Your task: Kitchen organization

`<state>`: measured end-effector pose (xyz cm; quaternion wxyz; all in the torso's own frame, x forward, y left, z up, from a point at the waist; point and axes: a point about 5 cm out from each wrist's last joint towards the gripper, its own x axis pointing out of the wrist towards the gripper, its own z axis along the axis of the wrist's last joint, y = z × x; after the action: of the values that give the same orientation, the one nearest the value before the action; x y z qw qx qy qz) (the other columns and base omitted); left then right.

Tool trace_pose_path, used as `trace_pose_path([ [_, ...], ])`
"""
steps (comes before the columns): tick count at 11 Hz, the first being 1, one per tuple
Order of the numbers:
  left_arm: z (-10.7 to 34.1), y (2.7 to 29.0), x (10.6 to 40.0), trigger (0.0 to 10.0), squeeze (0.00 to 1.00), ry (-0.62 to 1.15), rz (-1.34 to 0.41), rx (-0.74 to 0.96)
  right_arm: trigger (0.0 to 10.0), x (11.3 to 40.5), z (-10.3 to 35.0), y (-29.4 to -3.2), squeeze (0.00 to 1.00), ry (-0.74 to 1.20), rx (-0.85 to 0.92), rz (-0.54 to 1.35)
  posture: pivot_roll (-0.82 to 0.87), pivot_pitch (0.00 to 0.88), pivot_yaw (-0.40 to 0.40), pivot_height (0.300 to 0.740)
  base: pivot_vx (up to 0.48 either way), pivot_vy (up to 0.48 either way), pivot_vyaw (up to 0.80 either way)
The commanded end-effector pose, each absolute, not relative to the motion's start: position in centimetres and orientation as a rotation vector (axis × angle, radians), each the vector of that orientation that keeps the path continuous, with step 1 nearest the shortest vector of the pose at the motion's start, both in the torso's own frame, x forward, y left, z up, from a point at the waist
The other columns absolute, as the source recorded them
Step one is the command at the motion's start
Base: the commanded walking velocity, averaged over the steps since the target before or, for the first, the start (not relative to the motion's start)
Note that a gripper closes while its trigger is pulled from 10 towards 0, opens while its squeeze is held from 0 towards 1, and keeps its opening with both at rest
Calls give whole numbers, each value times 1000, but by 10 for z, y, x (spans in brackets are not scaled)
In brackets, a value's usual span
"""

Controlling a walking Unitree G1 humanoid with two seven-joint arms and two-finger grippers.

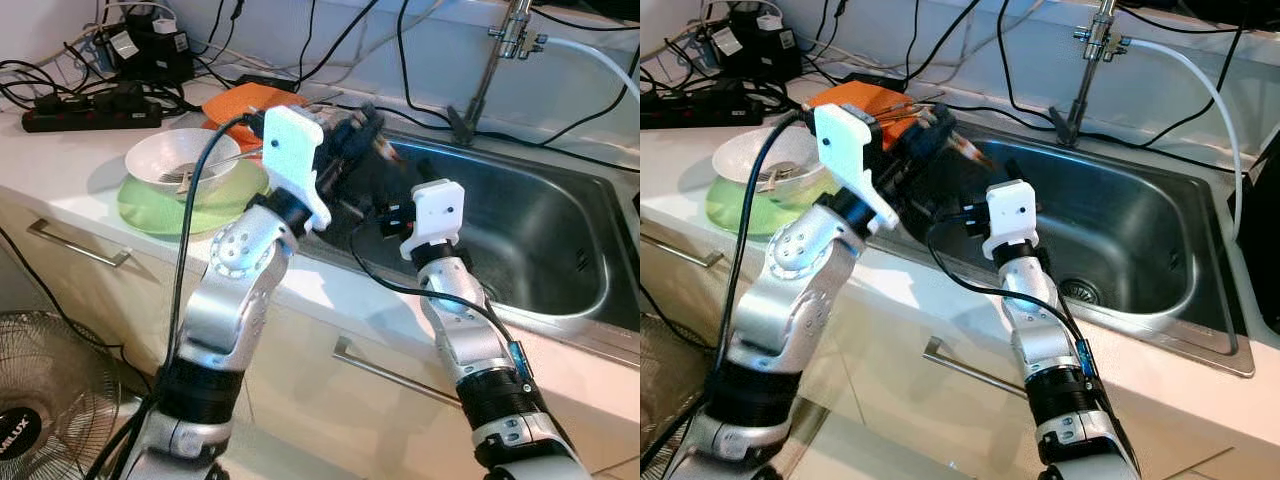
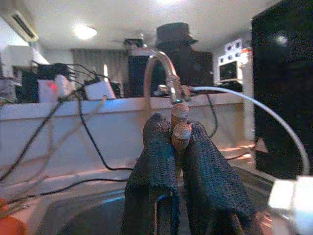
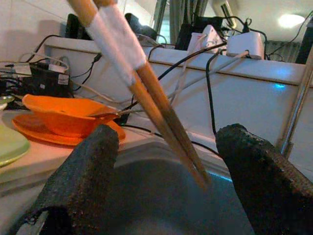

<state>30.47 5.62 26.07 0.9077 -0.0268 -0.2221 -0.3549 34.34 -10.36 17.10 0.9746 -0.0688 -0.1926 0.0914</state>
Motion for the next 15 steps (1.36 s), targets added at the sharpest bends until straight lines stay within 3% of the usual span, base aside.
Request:
trace_pose_path([
  [1, 263, 51, 300, 10000, 0, -459, -780, -54, 10000, 341, 173, -103, 0, -396, -145, 175, 201, 0, -30, 740, 0, 0, 0],
  [4, 262, 55, 301, 10000, 0, -441, -780, -49, 10000, 342, 175, -103, 0, -403, -135, 154, 194, 0, -19, 740, 0, 0, 0],
  [5, 262, 54, 301, 10000, 0, -433, -785, -51, 6471, 341, 175, -104, 0, -404, -131, 151, 193, 0, -17, 740, 0, 0, 0],
  [6, 261, 53, 301, 10000, 0, -428, -790, -50, 0, 342, 175, -103, 0, -402, -131, 150, 195, 0, -17, 740, 0, 0, 0],
  [15, 257, 50, 297, 10000, 0, -377, -860, -70, 0, 342, 174, -98, 0, -399, -121, 170, 201, 0, -11, 740, 0, 0, 0],
])
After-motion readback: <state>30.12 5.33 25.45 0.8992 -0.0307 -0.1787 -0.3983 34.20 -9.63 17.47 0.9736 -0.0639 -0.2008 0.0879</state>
